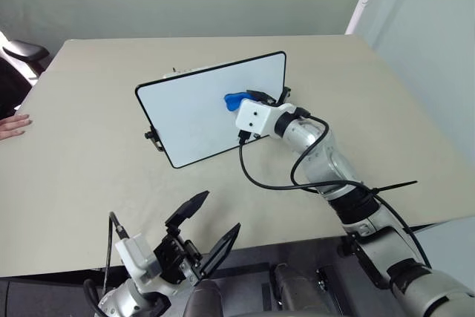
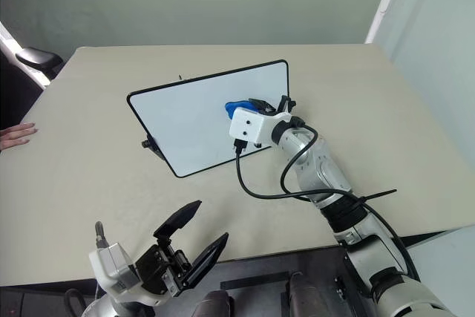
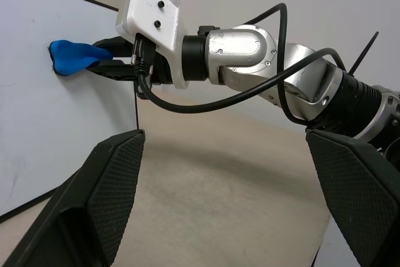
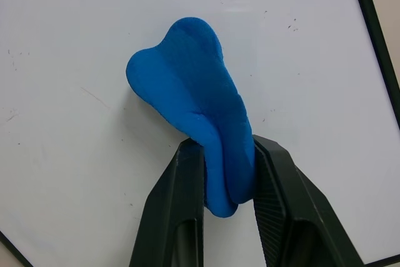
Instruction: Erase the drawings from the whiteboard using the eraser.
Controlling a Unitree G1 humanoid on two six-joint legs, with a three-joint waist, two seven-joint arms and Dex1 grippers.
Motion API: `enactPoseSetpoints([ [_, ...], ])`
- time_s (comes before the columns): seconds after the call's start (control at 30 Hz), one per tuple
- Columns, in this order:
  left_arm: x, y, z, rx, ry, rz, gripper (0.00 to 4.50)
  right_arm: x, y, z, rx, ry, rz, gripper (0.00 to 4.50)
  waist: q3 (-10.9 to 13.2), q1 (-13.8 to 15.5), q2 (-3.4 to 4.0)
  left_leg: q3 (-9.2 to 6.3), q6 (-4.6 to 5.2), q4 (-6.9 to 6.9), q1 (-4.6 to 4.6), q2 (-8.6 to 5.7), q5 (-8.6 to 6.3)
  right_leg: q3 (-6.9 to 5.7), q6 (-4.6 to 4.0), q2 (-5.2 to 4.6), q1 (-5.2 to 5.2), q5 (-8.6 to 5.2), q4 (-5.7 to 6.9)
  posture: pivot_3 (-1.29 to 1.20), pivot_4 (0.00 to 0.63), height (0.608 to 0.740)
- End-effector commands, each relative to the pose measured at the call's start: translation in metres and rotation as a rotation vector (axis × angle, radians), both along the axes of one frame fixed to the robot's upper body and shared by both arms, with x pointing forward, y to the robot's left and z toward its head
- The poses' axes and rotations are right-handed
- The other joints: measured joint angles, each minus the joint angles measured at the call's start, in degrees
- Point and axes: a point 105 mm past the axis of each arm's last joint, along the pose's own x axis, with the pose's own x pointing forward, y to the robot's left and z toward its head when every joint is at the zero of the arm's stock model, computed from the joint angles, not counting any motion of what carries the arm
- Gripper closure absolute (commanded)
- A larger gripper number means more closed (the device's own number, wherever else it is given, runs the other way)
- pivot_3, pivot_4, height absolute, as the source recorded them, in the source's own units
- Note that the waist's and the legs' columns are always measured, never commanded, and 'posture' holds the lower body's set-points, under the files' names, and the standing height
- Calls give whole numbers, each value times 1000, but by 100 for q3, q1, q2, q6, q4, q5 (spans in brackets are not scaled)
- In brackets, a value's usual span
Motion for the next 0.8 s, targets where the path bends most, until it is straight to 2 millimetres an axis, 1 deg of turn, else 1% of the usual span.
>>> enactPoseSetpoints([
  [0.03,-2,1,10,0,-45,4,0,-3,-13,15,60,-30,-27,3492,0,15,0,0,0,0,0,0,0,0,0,0,1,0,0,0,150,740],
  [0.2,-2,2,11,-4,-43,5,0,-10,-46,-7,84,31,-122,3492,-2,116,-4,2,0,4,-1,0,0,-7,1,-2,18,-1,-15,0,150,740],
  [0.3,-2,3,11,-3,-43,5,0,-17,-58,-9,134,54,-160,3492,-2,122,-4,8,-1,12,-2,0,0,-4,0,-4,30,0,-38,0,150,740],
  [0.37,-3,4,10,-3,-42,5,0,-26,-72,-9,210,86,-197,3492,-3,120,-4,11,-1,15,-4,-1,0,-4,0,-4,32,0,-44,0,150,740],
  [0.4,-3,4,10,-2,-41,5,0,-30,-76,-9,234,98,-207,3492,-3,122,-4,12,0,15,-5,-1,0,-4,1,-4,33,-1,-46,0,150,740],
  [0.5,-4,3,10,-2,-38,3,0,-44,-102,-13,456,248,-301,3492,-4,123,-6,14,0,15,-5,0,0,-6,4,0,38,-3,-60,0,150,740],
  [0.57,-4,3,9,-1,-35,2,0,-53,-123,-22,625,375,-394,3492,-5,123,-7,17,2,16,-4,-1,-1,-8,6,3,47,-4,-68,0,150,740],
  [0.6,-4,3,8,-1,-34,2,0,-56,-128,-25,672,413,-419,3492,-5,122,-9,20,3,16,-4,-1,-1,-8,6,4,50,-4,-72,0,150,740],
  [0.67,-4,2,7,0,-31,0,0,-69,-142,-40,771,529,-484,3492,-5,121,-9,31,5,26,-5,-3,-3,-7,5,4,57,-4,-75,0,150,740],
  [0.73,-5,1,6,1,-27,-3,0,-81,-150,-51,844,618,-525,3492,-7,130,-11,35,11,30,-5,-4,-6,-8,1,4,63,-7,-75,0,150,740],
  [0.8,-5,0,5,0,-25,-7,0,-87,-150,-55,902,676,-530,3492,-6,123,-9,38,16,33,-2,-5,-9,-8,-4,5,65,-9,-74,0,150,740],
])
